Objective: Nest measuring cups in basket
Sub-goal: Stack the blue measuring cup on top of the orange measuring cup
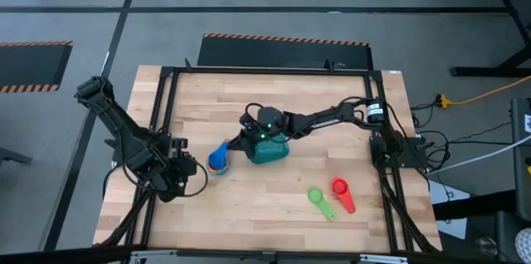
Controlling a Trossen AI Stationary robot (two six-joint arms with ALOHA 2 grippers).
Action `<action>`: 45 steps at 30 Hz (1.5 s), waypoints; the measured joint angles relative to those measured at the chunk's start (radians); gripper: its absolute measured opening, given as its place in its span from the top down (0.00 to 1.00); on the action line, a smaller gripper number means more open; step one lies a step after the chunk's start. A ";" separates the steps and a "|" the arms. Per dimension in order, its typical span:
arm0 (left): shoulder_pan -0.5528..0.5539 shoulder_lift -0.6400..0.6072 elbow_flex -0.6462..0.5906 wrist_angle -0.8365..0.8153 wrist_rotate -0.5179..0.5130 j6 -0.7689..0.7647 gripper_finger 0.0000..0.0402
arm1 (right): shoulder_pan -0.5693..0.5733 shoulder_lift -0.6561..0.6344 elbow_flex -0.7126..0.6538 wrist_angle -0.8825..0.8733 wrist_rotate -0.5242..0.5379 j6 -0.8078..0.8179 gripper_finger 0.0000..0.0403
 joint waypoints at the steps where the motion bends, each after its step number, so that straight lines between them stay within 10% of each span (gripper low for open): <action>1: 0.000 0.000 0.000 0.000 0.000 0.000 0.67 | -0.007 0.000 0.000 0.000 -0.005 -0.020 0.75; 27: 0.002 0.001 0.000 0.095 -0.147 0.000 0.67 | -0.089 -0.006 0.000 0.280 -0.305 -0.048 0.75; 45: 0.078 0.001 0.000 0.141 -0.320 0.026 0.67 | -0.047 -0.005 0.000 -0.060 -0.042 -0.264 0.75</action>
